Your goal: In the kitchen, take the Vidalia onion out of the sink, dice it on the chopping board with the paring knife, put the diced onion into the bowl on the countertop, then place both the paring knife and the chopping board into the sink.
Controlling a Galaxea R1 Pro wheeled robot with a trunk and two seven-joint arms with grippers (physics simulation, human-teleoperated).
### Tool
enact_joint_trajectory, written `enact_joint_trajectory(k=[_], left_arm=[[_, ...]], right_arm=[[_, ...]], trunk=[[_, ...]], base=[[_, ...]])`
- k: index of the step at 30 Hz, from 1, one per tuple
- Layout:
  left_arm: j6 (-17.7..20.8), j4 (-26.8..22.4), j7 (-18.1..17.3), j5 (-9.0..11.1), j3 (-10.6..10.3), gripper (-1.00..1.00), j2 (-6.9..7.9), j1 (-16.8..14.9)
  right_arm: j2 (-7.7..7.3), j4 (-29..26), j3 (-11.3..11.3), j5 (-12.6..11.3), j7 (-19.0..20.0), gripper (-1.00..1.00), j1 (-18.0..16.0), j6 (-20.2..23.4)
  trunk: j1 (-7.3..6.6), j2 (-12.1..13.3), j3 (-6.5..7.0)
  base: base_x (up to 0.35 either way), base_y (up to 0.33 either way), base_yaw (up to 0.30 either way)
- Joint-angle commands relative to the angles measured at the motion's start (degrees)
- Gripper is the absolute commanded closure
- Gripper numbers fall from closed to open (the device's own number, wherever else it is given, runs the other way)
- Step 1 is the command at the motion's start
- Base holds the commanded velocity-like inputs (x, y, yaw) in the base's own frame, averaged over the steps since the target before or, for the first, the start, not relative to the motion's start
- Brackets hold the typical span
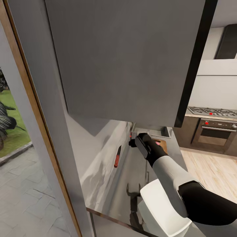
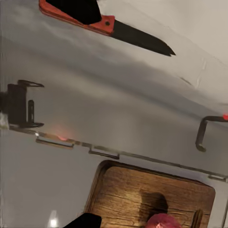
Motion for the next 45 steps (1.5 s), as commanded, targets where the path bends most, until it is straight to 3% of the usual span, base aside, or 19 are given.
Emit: enact_joint_trajectory(k=[1, 2, 4, 6, 15, 31, 38, 43, 45], left_arm=[[-0.31, 0.21, -0.21, 0.52, -0.48, -1.00, -0.04, -0.07], [-0.31, 0.21, -0.20, 0.52, -0.48, -1.00, -0.04, -0.06], [-0.31, 0.21, -0.20, 0.52, -0.48, -1.00, -0.03, -0.05], [-0.31, 0.21, -0.20, 0.52, -0.49, -1.00, -0.04, -0.05], [-0.31, 0.21, -0.20, 0.52, -0.49, -1.00, -0.06, -0.08], [-0.31, 0.21, -0.20, 0.52, -0.49, -1.00, -0.18, -0.05], [-0.29, 0.21, -0.20, 0.52, -0.49, -1.00, -0.22, -0.05], [-0.25, 0.21, -0.20, 0.52, -0.49, -1.00, -0.37, -0.05], [-0.23, 0.21, -0.20, 0.52, -0.49, -1.00, -0.39, -0.05]], right_arm=[[0.00, 0.81, 0.17, -0.46, -0.38, -1.00, -0.05, -0.29], [0.00, 2.45, 0.20, -0.49, -0.26, -1.00, -0.05, -1.64], [0.00, 7.07, 0.27, -0.53, -0.04, -1.00, -0.05, -8.31], [0.00, 7.98, 0.31, -0.53, 0.03, -1.00, -0.05, -9.65], [0.00, 8.94, 0.59, -0.46, 1.92, -1.00, -0.05, -11.00], [0.00, 9.52, 1.47, -0.54, 2.57, -1.00, -0.08, -8.55], [0.00, 18.13, 1.55, -0.16, 4.04, -1.00, -0.05, -17.17], [0.00, 19.29, 1.60, 0.54, 3.16, -1.00, -0.05, -18.56], [0.00, 19.55, 1.60, 1.82, 1.50, -1.00, -0.05, -19.01]], trunk=[[0.03, -0.09, -0.07], [0.03, -0.09, -0.07], [0.03, -0.09, -0.07], [0.03, -0.09, -0.07], [0.03, -0.09, -0.07], [0.03, -0.09, -0.07], [0.03, -0.09, -0.07], [0.03, -0.09, -0.07], [0.03, -0.09, -0.07]], base=[[0.000, 0.000, 0.000], [0.000, 0.000, 0.000], [0.000, 0.000, 0.000], [0.000, 0.000, 0.000], [0.000, 0.000, 0.000], [0.000, 0.000, 0.000], [0.000, 0.000, 0.000], [0.000, 0.000, 0.000], [0.000, 0.000, 0.000]])
